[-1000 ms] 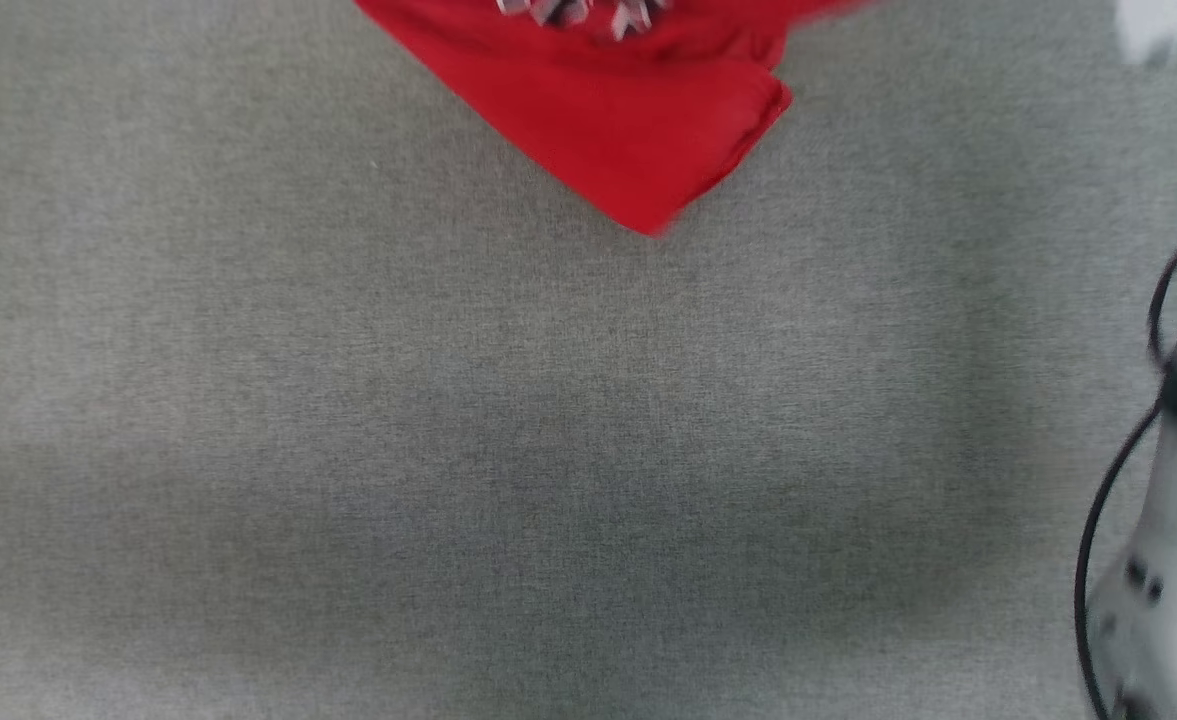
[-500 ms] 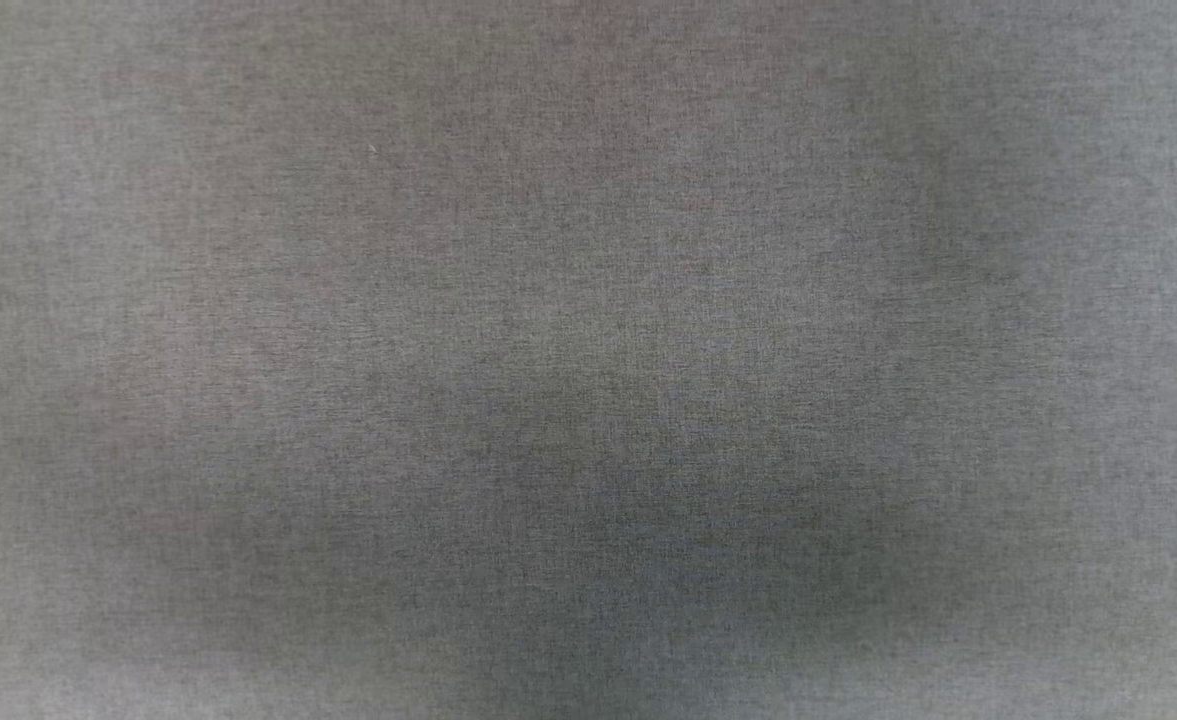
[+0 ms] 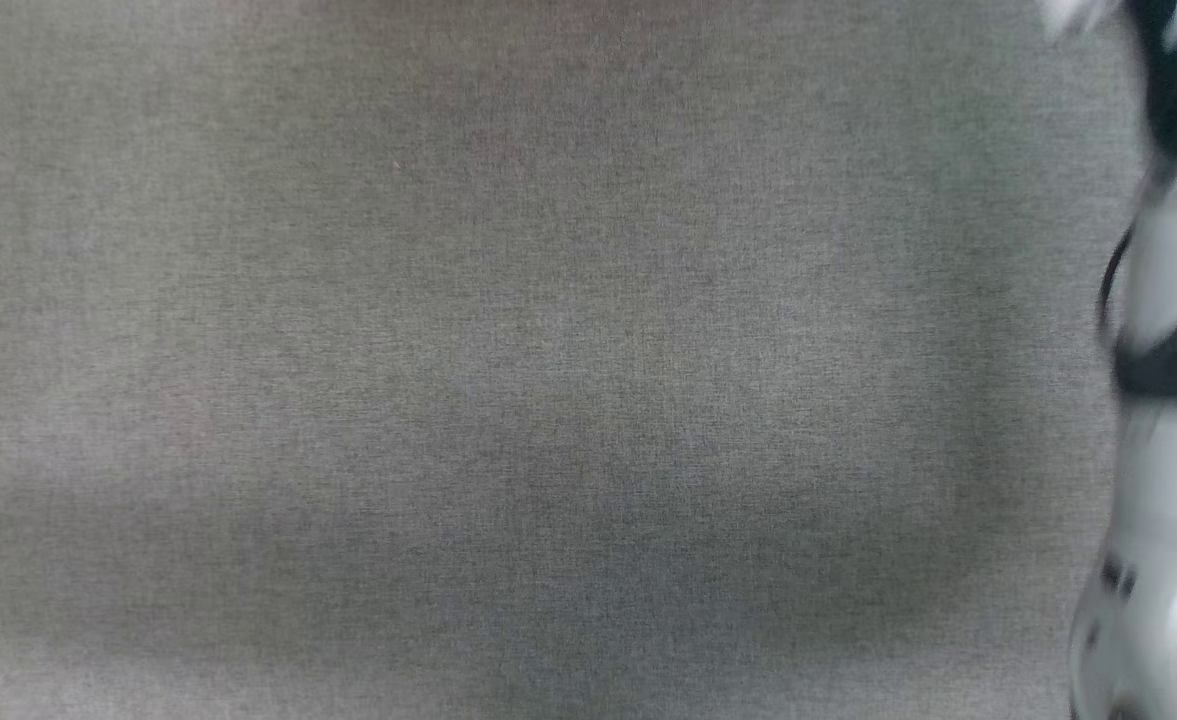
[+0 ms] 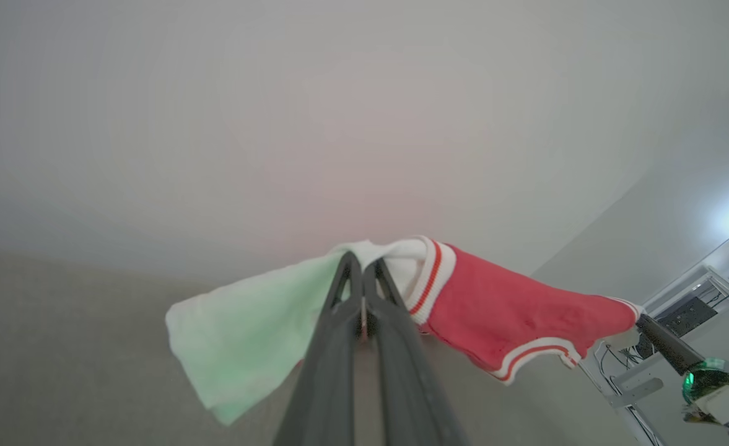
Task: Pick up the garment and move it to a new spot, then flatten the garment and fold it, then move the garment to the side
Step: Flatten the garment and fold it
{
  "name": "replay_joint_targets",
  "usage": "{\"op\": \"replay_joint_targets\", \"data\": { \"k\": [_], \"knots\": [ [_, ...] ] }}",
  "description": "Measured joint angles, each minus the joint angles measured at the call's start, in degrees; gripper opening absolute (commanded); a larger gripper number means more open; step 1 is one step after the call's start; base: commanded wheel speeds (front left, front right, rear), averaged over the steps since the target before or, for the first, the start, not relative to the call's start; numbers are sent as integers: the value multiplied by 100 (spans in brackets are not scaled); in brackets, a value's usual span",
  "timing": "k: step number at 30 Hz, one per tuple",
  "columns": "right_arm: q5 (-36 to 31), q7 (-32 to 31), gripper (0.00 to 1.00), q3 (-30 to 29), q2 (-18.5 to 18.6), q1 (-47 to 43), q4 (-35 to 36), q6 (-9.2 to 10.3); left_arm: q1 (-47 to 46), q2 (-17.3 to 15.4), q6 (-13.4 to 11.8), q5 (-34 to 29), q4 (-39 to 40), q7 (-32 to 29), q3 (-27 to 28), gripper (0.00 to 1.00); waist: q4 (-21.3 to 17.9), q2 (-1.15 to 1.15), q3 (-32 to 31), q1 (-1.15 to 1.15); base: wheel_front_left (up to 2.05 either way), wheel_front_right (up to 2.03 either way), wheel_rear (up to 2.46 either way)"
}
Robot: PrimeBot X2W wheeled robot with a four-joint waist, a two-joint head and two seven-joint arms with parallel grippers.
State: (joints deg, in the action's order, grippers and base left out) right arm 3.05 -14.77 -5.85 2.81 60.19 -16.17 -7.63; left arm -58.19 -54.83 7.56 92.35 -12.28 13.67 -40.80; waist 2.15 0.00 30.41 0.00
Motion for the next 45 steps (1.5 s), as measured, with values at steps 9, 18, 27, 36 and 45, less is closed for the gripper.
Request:
{"op": "replay_joint_targets", "data": {
  "k": [9, 18, 27, 36, 45],
  "knots": [
    [357, -1485, 0, 307, 5, -3284, 2347, 8, 2295, -104, 0, -114, 887, 121, -116, 0, 61, 0, -396, 0, 0, 0, 0],
    [876, -3150, 0, 519, 407, -5378, 3787, 8, 3675, -445, 0, -894, 1341, 125, -443, 0, 78, 0, -690, 0, 0, 0, 0],
    [1169, -3733, 0, 270, 299, -6512, 4718, 8, 4795, -459, 0, -1382, 1742, 130, -146, 0, 121, 0, -730, 0, 0, 0, 0],
    [1378, -4117, 0, -140, 255, -7405, 5283, 8, 5990, -523, -1, -1356, 2309, 130, 464, 0, 161, 0, -717, 0, 0, 0, 0],
    [1343, -4210, 0, -230, 366, -7492, 5193, 8, 6435, -605, -1, -1170, 2831, 130, 603, 0, 231, 0, -764, 1, 0, 0, 0]
  ]
}}
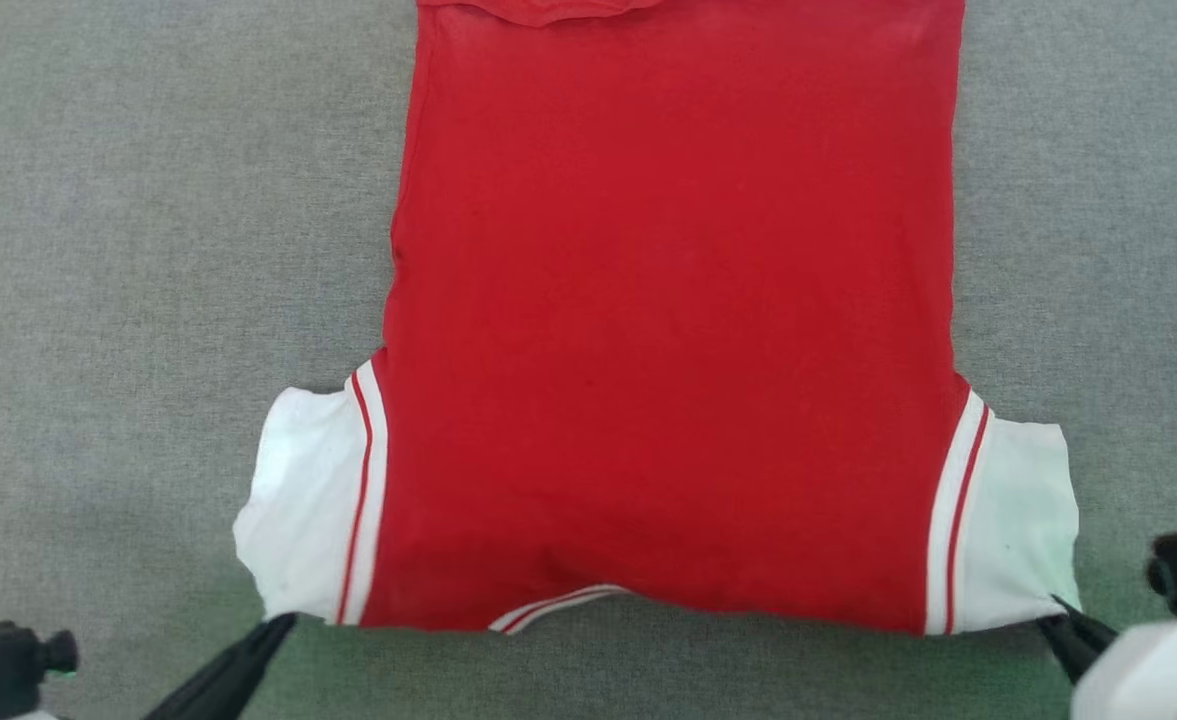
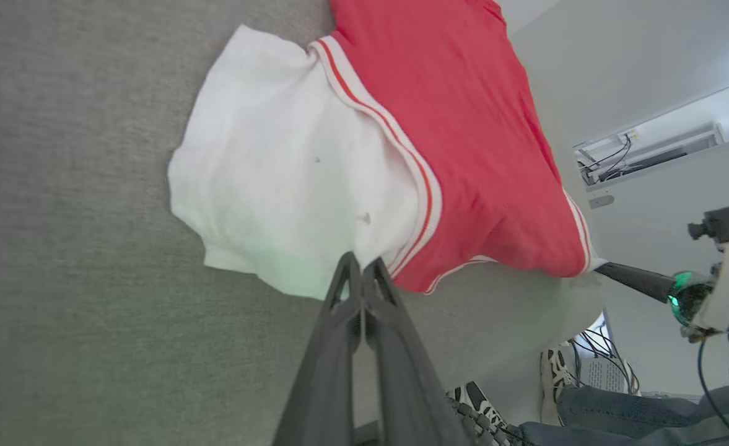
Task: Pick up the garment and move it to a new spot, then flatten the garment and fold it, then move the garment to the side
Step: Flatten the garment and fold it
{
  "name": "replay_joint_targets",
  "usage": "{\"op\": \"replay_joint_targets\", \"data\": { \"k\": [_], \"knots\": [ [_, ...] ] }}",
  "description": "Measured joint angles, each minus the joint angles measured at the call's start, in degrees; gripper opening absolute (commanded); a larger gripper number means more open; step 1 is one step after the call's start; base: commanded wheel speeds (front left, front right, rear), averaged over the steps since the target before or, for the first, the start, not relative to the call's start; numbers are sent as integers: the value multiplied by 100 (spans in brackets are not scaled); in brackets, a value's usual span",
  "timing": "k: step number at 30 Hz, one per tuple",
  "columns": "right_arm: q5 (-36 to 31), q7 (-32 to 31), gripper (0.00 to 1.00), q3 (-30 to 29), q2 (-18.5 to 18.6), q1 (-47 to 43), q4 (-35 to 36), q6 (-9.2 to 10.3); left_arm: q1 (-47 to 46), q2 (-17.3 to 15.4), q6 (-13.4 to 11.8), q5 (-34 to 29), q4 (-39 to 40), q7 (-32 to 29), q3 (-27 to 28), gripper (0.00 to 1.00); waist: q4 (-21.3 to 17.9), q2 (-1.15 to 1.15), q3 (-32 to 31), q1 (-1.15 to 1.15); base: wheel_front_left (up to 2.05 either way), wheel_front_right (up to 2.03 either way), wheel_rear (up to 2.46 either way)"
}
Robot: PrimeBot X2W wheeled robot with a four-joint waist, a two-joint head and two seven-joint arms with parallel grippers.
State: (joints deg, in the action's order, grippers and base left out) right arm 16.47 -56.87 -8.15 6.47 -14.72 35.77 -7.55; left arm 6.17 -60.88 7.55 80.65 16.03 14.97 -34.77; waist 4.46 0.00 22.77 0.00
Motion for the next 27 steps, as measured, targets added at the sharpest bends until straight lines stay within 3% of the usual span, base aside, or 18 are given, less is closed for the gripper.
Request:
{"op": "replay_joint_targets", "data": {
  "k": [11, 12, 13, 14, 15, 16, 17, 22, 27],
  "knots": [
    [-108, 471, 0, 534, 135, 799, -1613, 4, -964, 344, 0, 76, -754, 0, -875, 0, -26, 0, -1, 0, 0, 0, 0],
    [-149, 555, 9, 565, 130, 848, -1695, 3, -1029, 372, 0, 97, -820, -1, -907, 0, -24, 0, 7, 0, 0, 0, 0],
    [-187, 627, 9, 580, 122, 878, -1772, 3, -1088, 426, 0, 109, -873, 0, -936, 0, -25, 0, 17, 0, 0, 0, 0],
    [-201, 704, 17, 594, 108, 919, -1830, 3, -1116, 461, 1, 118, -929, -1, -961, 0, -25, 0, 26, 0, 0, 0, 0],
    [-213, 777, 34, 602, 91, 963, -1886, 3, -1145, 486, 1, 129, -978, 0, -981, 0, -26, 0, 33, 0, 0, 0, 0],
    [-253, 858, 95, 587, 70, 983, -1930, -2, -1163, 499, 0, 134, -1014, 0, -988, 0, -31, 0, 37, 0, 0, 0, 0],
    [-300, 928, 100, 578, 49, 989, -1962, -3, -1179, 512, 0, 134, -1039, 0, -995, 0, -35, 0, 40, 0, 0, 0, 0],
    [-419, 1082, 100, 487, -13, 1099, -1875, -12, -1183, 583, 0, 134, -1091, 0, -1012, 0, -50, 0, 54, 0, 0, 0, 0],
    [-521, 1049, 100, 212, 60, 1450, -1296, 4, -1168, 591, 0, 98, -1032, 0, -992, 0, -34, 0, 140, 0, 0, 0, 0]
  ]
}}
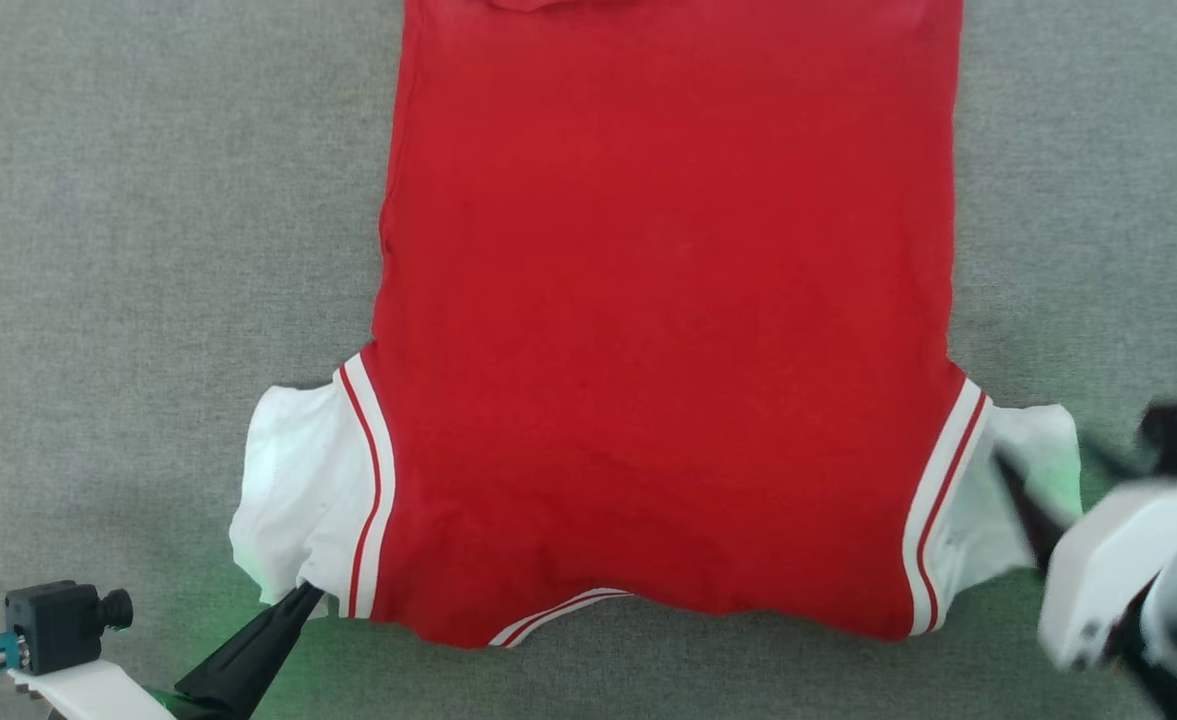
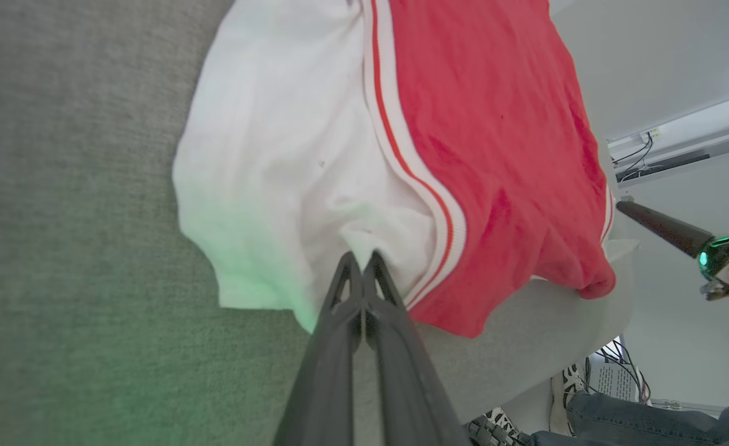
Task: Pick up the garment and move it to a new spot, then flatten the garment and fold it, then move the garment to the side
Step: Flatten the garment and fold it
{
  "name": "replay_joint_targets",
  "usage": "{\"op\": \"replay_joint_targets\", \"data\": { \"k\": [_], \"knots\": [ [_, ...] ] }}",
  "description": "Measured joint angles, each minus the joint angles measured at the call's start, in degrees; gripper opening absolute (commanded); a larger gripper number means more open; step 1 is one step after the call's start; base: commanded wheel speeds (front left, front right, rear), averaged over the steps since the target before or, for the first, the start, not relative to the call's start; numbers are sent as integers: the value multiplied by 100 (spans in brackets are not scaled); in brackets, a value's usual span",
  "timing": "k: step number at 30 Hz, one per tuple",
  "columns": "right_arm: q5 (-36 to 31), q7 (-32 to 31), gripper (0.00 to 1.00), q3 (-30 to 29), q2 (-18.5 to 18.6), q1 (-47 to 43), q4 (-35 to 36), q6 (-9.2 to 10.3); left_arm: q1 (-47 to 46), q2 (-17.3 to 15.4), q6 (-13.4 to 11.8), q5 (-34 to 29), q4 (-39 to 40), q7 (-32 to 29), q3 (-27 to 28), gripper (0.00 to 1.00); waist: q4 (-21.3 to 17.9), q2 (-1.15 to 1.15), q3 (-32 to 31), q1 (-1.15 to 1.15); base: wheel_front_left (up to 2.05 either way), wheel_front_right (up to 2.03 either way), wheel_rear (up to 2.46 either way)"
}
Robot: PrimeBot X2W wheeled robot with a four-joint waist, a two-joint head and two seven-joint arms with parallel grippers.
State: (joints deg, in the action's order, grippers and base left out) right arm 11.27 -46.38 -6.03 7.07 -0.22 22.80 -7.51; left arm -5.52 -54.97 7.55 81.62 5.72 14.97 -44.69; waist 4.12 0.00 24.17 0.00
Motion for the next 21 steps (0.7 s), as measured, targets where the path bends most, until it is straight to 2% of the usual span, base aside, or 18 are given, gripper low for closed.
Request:
{"op": "replay_joint_targets", "data": {
  "k": [4, 7, 15, 21],
  "knots": [
    [-336, -104, 100, -105, 186, 888, 283, 0, -15, -19, 0, -54, 138, 0, 15, 0, 29, 0, 160, 0, 0, 0, 0],
    [-497, -322, 100, 86, 232, 1773, 40, 1, -58, -32, 1, -98, 227, 0, 16, 0, 62, 0, 308, 0, 0, 0, 0],
    [-1118, -983, 100, 250, 299, 4279, -1459, 0, -390, -69, 0, -249, 475, 0, -36, 0, 251, 0, 835, 0, 0, 0, 0],
    [-1753, -1302, 100, -109, 156, 5872, -2558, 0, -717, -45, 3, -300, 593, 12, -194, 0, 484, 0, 1334, 0, 0, 0, 0]
  ]
}}
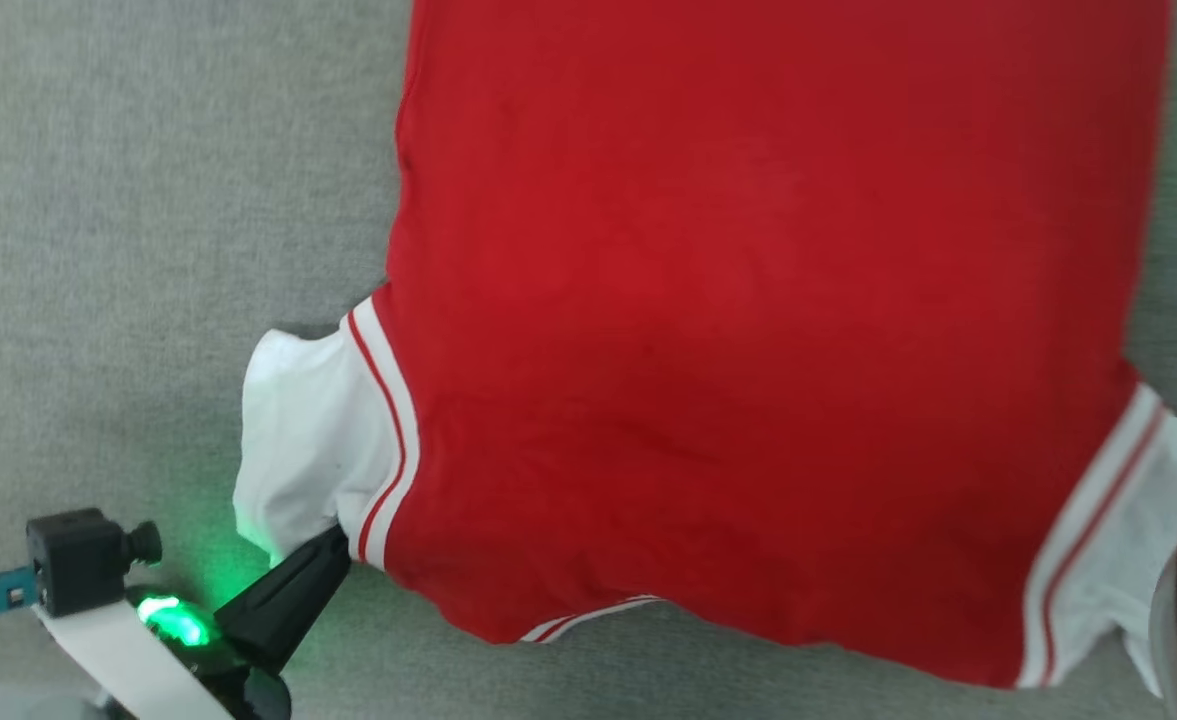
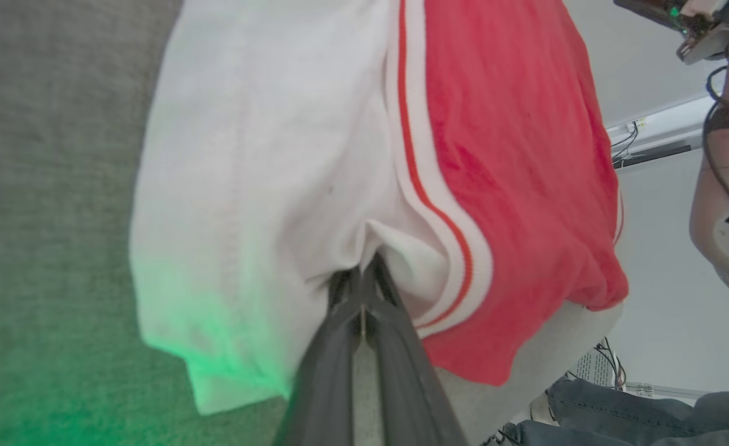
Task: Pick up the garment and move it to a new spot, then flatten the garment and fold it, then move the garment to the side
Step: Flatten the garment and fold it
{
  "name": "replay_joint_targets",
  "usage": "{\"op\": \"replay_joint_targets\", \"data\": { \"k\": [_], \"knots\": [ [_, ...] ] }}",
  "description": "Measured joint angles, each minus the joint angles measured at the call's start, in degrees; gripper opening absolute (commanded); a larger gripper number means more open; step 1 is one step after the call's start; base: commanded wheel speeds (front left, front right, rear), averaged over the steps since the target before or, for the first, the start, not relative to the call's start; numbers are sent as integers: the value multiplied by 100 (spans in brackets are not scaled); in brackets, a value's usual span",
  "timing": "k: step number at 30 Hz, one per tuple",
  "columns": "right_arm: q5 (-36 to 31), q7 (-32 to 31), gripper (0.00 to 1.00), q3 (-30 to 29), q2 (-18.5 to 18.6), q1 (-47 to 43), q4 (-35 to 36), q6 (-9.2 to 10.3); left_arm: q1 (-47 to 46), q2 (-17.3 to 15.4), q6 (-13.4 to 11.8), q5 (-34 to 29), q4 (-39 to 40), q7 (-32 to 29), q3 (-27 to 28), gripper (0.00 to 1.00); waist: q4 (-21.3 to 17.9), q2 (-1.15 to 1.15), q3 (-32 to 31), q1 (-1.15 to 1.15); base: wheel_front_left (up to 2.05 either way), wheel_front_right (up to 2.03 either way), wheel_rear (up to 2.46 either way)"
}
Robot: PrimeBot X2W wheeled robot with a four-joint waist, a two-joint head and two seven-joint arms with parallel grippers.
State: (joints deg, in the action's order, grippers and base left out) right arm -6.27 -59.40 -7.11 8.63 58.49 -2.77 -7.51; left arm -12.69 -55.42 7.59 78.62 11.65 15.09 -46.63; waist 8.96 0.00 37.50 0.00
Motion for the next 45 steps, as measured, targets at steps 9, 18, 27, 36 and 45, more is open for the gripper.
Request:
{"op": "replay_joint_targets", "data": {
  "k": [9, 18, 27, 36, 45],
  "knots": [
    [-756, -644, 100, -569, -255, 976, -855, 0, -477, 158, 38, -14, 97, 5, -250, 0, 475, 0, 555, 0, 0, 0, 0],
    [-831, -847, 100, -548, -336, 1049, -860, 3, -531, 187, 51, -5, 112, 13, -241, 0, 519, 1, 711, 0, 0, 0, 0],
    [-603, -646, 0, -444, -367, 821, -755, 1, -530, 167, 49, -14, 99, 10, -236, 0, 405, 0, 602, 0, 0, 0, 0],
    [566, -757, 0, 0, 268, -603, 97, 0, -79, 271, -2, -7, -71, -1, 219, 0, 241, 0, -252, 0, 0, 0, 0],
    [2056, -1626, 0, -68, 710, -2823, 2079, 0, 566, 282, -2, -46, -147, -2, 743, 0, -16, 0, -1122, 0, 0, 0, 0]
  ]
}}
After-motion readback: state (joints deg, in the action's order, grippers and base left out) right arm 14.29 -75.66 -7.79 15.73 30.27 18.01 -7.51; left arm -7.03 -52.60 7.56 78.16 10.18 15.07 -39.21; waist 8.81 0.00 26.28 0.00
